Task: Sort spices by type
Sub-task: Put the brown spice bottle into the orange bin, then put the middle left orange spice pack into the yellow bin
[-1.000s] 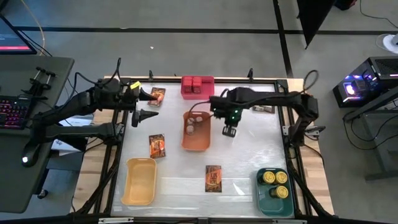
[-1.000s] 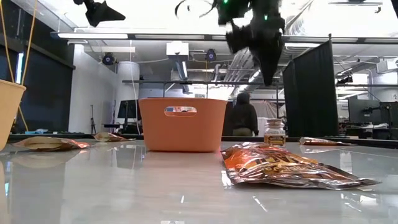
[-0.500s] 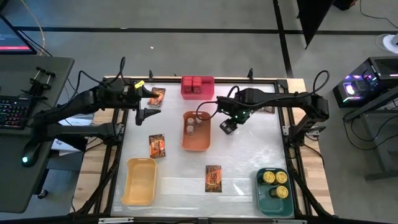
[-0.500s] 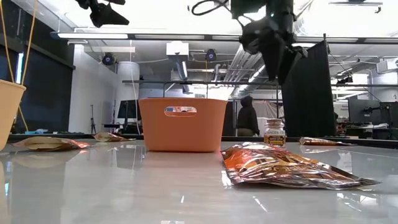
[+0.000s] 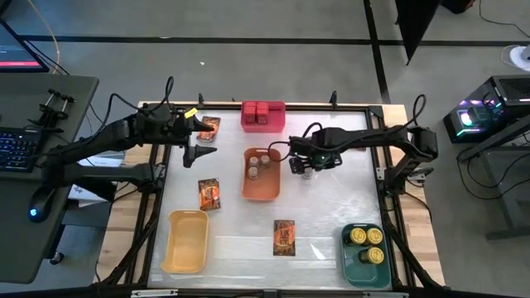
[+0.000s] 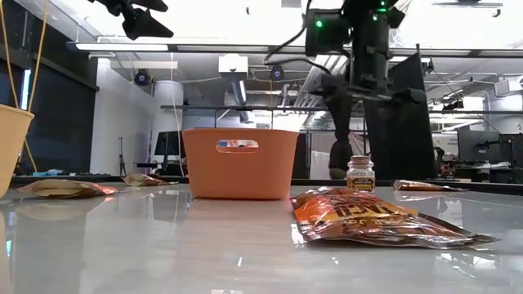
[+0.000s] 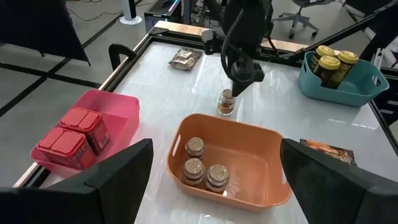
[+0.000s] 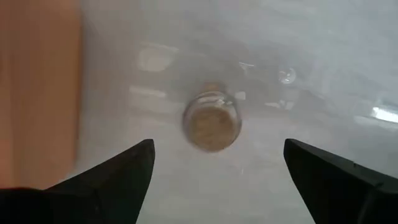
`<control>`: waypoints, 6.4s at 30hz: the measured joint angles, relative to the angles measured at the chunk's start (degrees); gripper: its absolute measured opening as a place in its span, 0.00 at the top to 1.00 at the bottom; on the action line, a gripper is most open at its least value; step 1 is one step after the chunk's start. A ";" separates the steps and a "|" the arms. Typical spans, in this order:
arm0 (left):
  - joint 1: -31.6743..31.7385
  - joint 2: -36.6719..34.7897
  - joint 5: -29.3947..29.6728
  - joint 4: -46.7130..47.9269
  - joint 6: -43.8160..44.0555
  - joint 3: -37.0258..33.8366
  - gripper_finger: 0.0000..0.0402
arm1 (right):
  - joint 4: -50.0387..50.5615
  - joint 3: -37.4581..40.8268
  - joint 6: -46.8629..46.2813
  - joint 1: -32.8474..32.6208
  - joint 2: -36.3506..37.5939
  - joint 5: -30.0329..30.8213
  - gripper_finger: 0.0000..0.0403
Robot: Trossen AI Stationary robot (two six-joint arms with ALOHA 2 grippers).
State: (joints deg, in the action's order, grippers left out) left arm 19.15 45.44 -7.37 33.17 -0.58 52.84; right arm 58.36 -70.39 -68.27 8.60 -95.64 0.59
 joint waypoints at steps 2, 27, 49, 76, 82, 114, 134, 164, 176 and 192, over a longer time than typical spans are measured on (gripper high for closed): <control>0.00 -0.01 0.02 -0.09 0.37 0.00 0.16 | -0.92 1.62 -2.06 0.00 0.00 1.21 0.12; -0.02 6.57 5.55 -0.47 7.73 -0.02 0.16 | -13.49 12.78 -3.50 0.04 0.00 5.08 0.20; -0.06 7.96 5.51 -0.48 9.50 -0.02 0.16 | -14.51 13.14 -2.23 0.15 0.04 6.33 0.56; -0.06 5.79 5.54 -0.38 5.98 -0.04 0.16 | -4.58 6.49 6.48 -0.02 -0.04 8.56 0.56; -0.06 1.77 6.38 -0.46 6.63 -0.04 0.16 | -2.62 -1.28 12.69 -0.03 -0.04 9.89 0.56; -0.06 -8.84 9.35 3.02 13.97 2.27 0.16 | -0.90 -38.75 48.37 -4.15 -31.36 2.67 0.50; -0.06 -8.84 9.35 4.72 13.76 2.27 0.16 | -2.94 -38.73 41.20 -3.73 -31.23 3.47 0.47; -16.43 2.71 10.08 18.67 67.09 -22.01 0.25 | 23.04 -29.30 31.01 -9.42 -3.64 22.09 0.47; -17.46 6.72 7.10 5.14 81.39 -30.72 0.25 | 7.64 -8.80 19.41 -9.40 9.11 19.94 0.47; -17.53 20.60 11.76 2.91 76.57 -29.02 0.41 | 4.95 -8.66 21.96 -9.31 9.07 21.55 0.47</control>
State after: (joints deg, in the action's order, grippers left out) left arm 1.62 66.05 4.39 36.08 75.99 23.82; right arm 63.32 -79.05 -46.31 -0.71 -86.56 22.15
